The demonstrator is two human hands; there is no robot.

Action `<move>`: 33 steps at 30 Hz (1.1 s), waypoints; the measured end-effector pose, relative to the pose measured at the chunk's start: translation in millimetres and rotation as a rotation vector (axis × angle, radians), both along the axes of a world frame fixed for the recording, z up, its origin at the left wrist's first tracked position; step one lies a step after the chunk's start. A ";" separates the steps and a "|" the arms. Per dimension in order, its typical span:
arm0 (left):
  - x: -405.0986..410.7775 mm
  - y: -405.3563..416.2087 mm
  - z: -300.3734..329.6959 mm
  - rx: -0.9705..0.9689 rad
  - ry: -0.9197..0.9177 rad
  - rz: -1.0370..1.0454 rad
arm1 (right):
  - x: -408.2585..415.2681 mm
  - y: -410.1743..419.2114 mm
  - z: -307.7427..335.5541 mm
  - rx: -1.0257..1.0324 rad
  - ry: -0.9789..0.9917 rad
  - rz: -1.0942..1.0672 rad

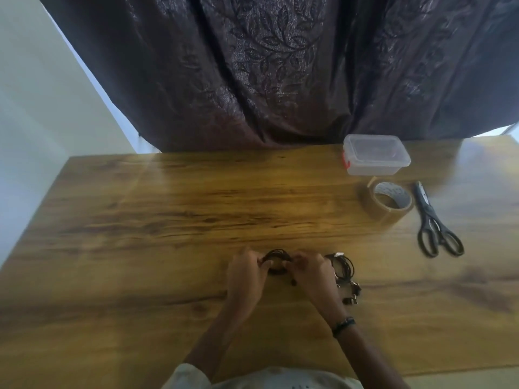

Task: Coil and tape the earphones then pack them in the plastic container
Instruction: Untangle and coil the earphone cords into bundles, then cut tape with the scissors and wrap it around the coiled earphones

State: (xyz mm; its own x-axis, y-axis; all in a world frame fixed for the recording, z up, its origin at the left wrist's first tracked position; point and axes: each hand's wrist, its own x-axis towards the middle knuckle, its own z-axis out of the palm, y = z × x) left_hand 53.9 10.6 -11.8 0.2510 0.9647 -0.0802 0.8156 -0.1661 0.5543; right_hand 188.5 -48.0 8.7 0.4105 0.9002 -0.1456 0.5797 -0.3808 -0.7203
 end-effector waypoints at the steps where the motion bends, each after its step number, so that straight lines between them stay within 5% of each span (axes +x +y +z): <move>1: 0.3 -0.4 -1.9 -0.001 0.010 0.000 | -0.1 0.1 -0.6 0.003 -0.029 -0.001; 11: -2.4 -4.4 5.5 -0.011 -0.065 -0.025 | 5.3 -6.0 -6.8 0.111 -0.209 0.040; 17: 12.6 -2.4 36.3 0.124 -0.213 -0.131 | 38.3 -22.1 29.9 0.333 -0.170 -0.111; 23: 74.5 7.4 76.4 0.062 -0.351 -0.271 | 112.4 -19.6 62.5 0.394 -0.280 -0.256; 33: 167.6 13.2 74.6 -0.262 -0.484 -0.193 | 199.1 23.4 34.6 0.097 -0.527 -0.078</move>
State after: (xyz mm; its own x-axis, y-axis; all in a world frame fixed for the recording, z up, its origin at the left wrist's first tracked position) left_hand 221.5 23.8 62.8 0.4879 0.8613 -0.1420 0.4275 -0.0940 0.8991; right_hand 387.6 -24.6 43.3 0.4717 0.8631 0.1805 0.8447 -0.3835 -0.3734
